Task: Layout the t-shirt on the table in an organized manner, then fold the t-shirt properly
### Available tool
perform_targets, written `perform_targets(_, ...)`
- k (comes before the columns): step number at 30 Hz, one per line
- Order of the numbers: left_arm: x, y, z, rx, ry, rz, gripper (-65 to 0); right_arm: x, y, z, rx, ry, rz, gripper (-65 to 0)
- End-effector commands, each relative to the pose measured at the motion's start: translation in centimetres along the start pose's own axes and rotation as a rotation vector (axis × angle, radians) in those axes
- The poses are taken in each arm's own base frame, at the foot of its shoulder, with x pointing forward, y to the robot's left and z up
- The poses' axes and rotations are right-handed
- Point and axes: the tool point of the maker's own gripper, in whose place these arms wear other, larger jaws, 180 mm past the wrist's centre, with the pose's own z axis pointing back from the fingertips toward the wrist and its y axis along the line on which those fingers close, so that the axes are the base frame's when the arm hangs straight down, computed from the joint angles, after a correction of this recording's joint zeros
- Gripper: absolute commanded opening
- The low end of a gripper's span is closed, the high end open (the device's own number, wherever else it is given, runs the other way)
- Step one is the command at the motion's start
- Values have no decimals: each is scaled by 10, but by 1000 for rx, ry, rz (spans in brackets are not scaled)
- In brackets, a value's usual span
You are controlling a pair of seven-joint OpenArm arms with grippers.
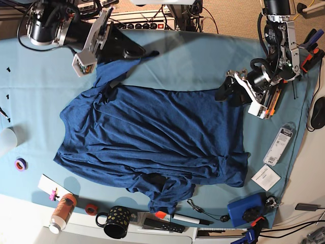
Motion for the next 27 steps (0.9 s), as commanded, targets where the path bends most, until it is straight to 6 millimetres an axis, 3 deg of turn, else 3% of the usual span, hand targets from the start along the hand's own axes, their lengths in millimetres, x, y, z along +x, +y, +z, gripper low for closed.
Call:
perform_targets(1, 14, -2, 3, -11, -44, -17, -285, 14, 5, 1, 21, -50, 26, -650)
perform_targets(5, 16, -2, 3, -10, -51, -17, -285, 33, -1, -6, 5, -116, 64, -650)
perform_targets(13, 16, -2, 3, -11, -54, -17, -285, 62, -33, -19, -174, -224, 117, -650)
perform_targets(27, 16, -2, 3, -11, -54, -17, -285, 34, -23, -85, -248, -18, 257, -650)
